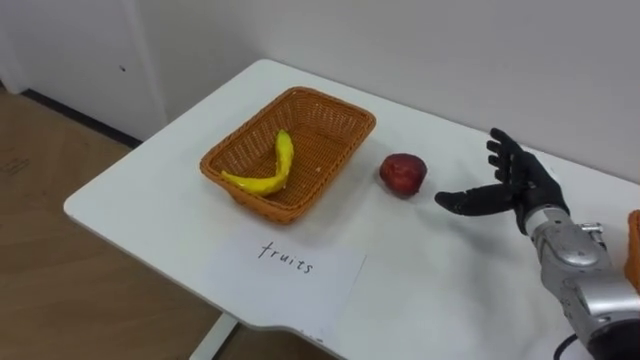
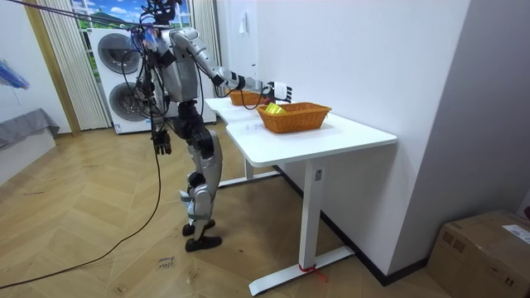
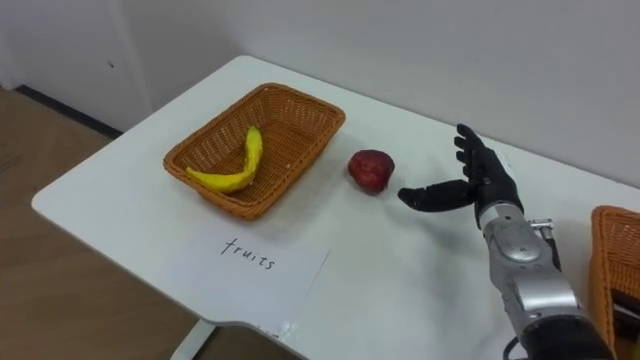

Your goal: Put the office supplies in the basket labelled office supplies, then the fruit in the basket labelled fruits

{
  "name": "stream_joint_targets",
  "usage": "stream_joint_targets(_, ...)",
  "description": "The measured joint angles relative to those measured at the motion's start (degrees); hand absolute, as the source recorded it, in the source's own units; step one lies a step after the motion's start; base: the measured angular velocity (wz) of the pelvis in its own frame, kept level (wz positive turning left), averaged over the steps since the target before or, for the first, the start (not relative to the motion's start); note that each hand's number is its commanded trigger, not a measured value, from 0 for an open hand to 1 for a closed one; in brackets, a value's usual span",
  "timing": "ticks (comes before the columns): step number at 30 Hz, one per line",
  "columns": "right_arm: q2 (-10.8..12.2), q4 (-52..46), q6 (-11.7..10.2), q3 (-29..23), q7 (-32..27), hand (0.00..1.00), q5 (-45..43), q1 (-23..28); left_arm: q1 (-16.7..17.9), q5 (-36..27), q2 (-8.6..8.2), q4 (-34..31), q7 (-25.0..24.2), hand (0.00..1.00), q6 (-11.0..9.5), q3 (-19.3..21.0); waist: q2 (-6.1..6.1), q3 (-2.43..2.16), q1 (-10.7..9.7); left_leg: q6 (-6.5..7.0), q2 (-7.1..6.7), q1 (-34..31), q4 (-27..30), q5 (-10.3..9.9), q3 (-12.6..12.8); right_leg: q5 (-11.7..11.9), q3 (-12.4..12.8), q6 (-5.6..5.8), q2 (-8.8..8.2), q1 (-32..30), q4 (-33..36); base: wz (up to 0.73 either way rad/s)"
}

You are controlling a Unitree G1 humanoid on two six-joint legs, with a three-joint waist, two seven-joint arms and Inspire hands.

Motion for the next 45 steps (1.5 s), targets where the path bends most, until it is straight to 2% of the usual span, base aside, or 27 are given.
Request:
stream_joint_targets(10,0.36,0.01,0.0,0.11,0.64,0.0,-2.8,0.29,0.02,0.05,-0.02,0.38,-0.96,0.0,-0.04,-0.03,-0.09,0.21,1.22,0.02,0.01,0.0,0.59,0.01,0.0,0.01,-0.05,-0.02,-0.03,0.19,0.29,0.0)
stream_joint_targets(13,0.45,0.08,0.0,0.73,0.57,0.0,-2.86,0.31,0.27,0.03,-0.01,0.44,-1.31,0.0,0.16,-0.17,-0.33,0.15,1.28,0.02,0.0,-0.06,0.74,0.01,-0.08,0.02,-0.13,-0.03,-0.02,0.23,0.36,0.0)
stream_joint_targets(20,1.03,3.03,0.06,2.68,0.46,0.0,-3.38,0.31,0.29,-0.09,0.14,0.54,-1.32,0.0,0.6,-1.31,-0.8,0.38,1.78,0.02,-0.02,-0.05,1.31,0.0,-0.47,0.0,-0.47,0.0,-0.11,0.34,1.19,0.03)
stream_joint_targets(23,1.2,5.74,0.07,2.66,-0.23,0.0,-3.35,0.27,0.17,-0.1,1.04,0.42,-1.03,0.0,0.49,-3.46,-0.82,0.47,1.97,0.03,-0.23,-1.13,2.48,-0.01,-1.34,-0.25,-2.03,0.01,-0.5,-0.35,2.39,0.16)
stream_joint_targets(27,0.88,9.16,-0.12,2.65,-1.42,0.0,-2.97,-0.39,-0.06,-0.27,1.94,-0.06,-0.76,0.0,0.38,-4.25,-0.82,0.57,3.18,0.03,-0.81,-4.31,4.57,0.0,-1.71,-1.36,-2.09,-0.6,-1.26,-3.24,4.57,0.1)
stream_joint_targets(31,0.6,11.56,-0.52,2.87,-1.99,0.0,-2.64,-2.92,-1.31,-0.22,2.91,-1.42,-0.77,0.0,-0.21,-4.31,-0.52,0.83,3.65,-0.18,-0.82,-6.78,5.25,0.63,-1.87,-1.14,-2.6,-1.04,-1.3,-5.43,4.34,0.05)
stream_joint_targets(36,0.29,17.89,-2.12,3.07,-3.36,0.0,-2.72,-9.46,-4.95,-2.44,4.22,-1.59,0.44,0.0,-1.5,-5.88,-0.18,1.02,4.16,-0.35,-0.71,-11.12,5.72,2.23,-1.57,-0.63,-2.39,-1.77,-1.51,-10.19,5.69,-0.04)
stream_joint_targets(38,0.08,19.44,-2.17,3.02,-4.01,0.0,-2.93,-10.91,-5.37,-2.46,4.35,-1.59,0.56,0.0,-1.94,-6.1,0.06,1.17,4.14,-0.33,-0.73,-11.58,5.6,2.4,-1.51,-0.44,-2.28,-1.81,-1.53,-10.8,5.7,-0.02)
stream_joint_targets(43,-1.42,20.06,-2.75,3.22,-4.98,0.0,-2.07,-12.95,-6.75,-7.27,4.49,-1.49,1.81,0.0,-1.89,-8.8,-0.7,1.07,4.17,-0.3,-0.78,-14.46,5.54,3.17,-1.01,-0.29,-1.99,-1.92,-2.1,-14.63,7.36,-0.03)
stream_joint_targets(45,-1.78,20.89,-3.5,3.23,-5.32,0.0,-1.63,-15.47,-8.36,-9.65,4.6,-1.16,1.86,0.0,-1.94,-9.99,-1.11,1.76,4.09,-0.4,-0.77,-16.18,5.26,3.83,-0.65,-0.19,-1.71,-2.15,-2.38,-17.03,8.27,-0.08)
